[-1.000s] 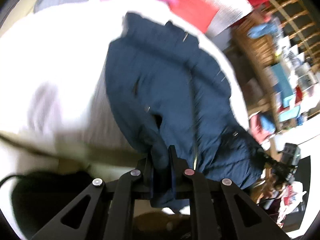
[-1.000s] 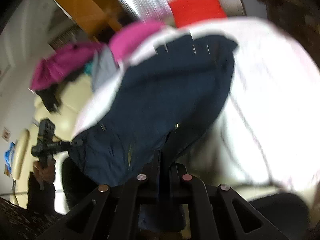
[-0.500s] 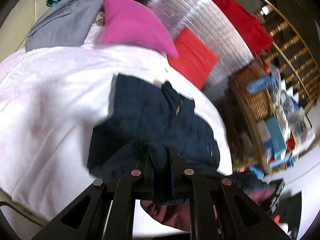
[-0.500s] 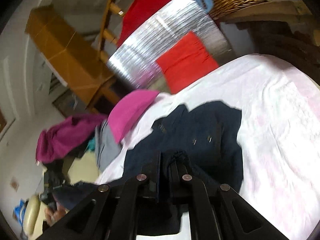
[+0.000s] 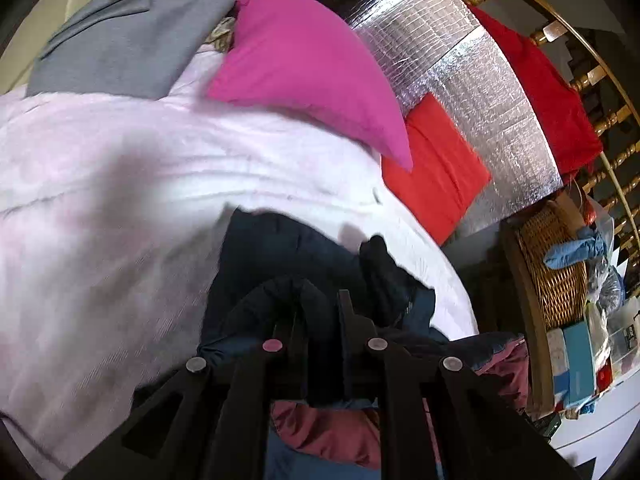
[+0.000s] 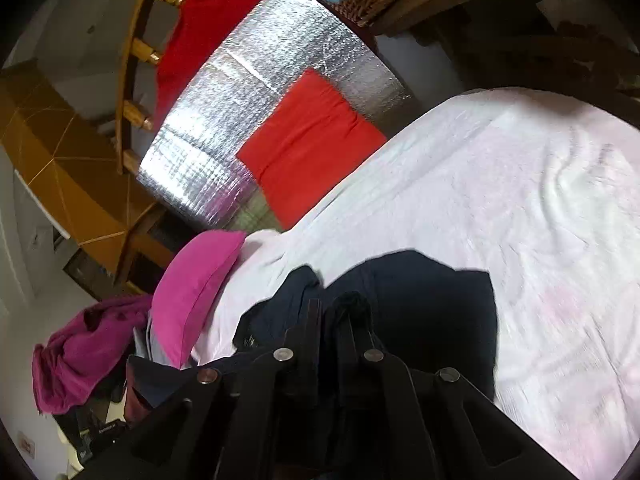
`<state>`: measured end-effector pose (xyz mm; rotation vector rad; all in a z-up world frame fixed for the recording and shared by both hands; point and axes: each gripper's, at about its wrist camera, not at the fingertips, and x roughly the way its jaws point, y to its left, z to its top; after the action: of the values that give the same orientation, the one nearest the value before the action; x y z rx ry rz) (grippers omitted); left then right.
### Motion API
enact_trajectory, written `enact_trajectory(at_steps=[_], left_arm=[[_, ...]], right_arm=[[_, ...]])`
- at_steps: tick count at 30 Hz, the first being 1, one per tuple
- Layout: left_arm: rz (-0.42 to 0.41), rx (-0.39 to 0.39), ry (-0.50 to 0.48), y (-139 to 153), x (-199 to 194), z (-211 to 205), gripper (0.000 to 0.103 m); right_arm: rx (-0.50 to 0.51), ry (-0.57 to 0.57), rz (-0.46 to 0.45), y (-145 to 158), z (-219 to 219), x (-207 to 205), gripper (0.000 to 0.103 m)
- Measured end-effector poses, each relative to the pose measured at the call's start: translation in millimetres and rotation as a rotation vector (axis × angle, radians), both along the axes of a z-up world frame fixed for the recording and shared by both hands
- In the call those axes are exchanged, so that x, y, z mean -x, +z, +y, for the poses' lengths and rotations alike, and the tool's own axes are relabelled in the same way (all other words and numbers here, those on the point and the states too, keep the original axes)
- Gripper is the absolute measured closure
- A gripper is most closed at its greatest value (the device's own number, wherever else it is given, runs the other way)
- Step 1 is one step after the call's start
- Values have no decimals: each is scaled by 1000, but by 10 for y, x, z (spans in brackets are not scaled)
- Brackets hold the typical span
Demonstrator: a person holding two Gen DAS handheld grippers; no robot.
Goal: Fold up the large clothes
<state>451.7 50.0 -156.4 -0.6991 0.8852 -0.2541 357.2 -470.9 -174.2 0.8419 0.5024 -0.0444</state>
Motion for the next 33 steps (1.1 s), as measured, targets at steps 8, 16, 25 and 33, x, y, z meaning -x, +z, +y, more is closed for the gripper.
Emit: enact_trajectory(at_steps=[8, 16, 25, 33], left_arm=[[-30, 9, -9, -206, -539, -103, 88], [0, 106, -38, -258, -650, -34, 45], [-171, 158, 91, 216, -140, 248, 8], [81, -82, 124, -162, -135, 107, 8]], right_arm=[[6, -22, 47, -229, -145, -600, 97], [-178, -24, 36, -381, -300, -671, 49], [-66, 57, -54, 93, 34, -265, 33], [132, 311, 108, 79, 1032, -735, 47]])
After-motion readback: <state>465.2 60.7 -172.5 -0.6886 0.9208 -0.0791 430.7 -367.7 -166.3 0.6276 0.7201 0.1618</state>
